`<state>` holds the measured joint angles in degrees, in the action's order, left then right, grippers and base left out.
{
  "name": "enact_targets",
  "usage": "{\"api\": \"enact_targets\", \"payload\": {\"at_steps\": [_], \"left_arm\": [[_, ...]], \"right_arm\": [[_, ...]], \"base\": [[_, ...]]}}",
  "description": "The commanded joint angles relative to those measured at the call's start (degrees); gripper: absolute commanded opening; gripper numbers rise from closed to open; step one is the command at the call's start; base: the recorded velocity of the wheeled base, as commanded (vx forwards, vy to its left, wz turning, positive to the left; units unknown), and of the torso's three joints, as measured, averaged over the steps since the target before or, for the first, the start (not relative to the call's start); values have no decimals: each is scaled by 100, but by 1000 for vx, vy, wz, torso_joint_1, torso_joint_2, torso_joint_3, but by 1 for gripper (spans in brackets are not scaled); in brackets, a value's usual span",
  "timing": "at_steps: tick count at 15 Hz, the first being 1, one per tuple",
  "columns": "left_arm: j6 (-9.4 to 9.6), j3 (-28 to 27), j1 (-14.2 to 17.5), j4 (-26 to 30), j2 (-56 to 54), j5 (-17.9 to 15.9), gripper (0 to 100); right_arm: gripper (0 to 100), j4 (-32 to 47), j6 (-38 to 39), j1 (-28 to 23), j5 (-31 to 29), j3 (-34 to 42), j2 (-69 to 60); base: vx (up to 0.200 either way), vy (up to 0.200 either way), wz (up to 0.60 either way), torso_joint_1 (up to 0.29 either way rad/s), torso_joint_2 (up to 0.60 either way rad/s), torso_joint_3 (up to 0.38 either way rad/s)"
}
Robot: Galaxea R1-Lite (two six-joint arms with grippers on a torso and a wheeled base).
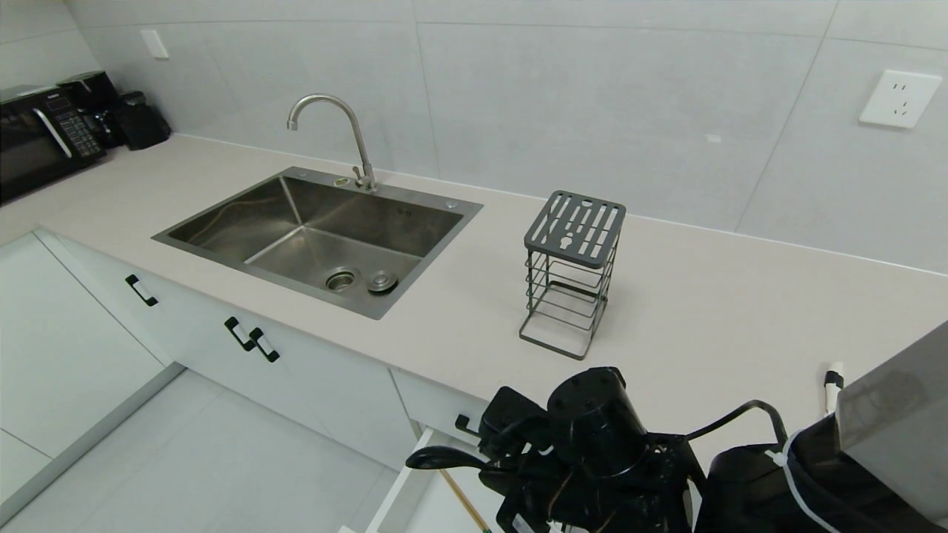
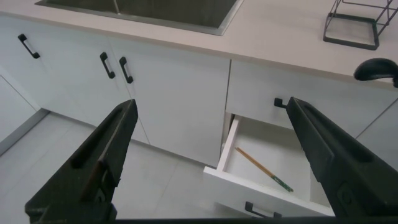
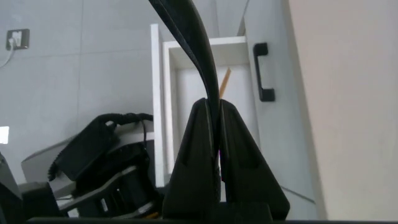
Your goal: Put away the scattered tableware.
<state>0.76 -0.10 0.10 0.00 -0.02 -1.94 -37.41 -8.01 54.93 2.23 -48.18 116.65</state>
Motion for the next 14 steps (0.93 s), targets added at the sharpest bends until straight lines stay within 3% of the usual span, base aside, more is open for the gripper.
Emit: {"api": "enact_targets", "payload": {"at_steps": [1, 14], "left_arm": [[4, 1, -1, 0, 2, 0, 100], [-5, 1, -1, 0, 2, 0, 100]], "right_arm": [[0, 15, 19, 149, 5, -25, 59], [0, 428, 27, 255, -504, -711, 209]], "base": [[0, 0, 0, 0, 0, 0], [0, 0, 0, 0, 0, 0]]}}
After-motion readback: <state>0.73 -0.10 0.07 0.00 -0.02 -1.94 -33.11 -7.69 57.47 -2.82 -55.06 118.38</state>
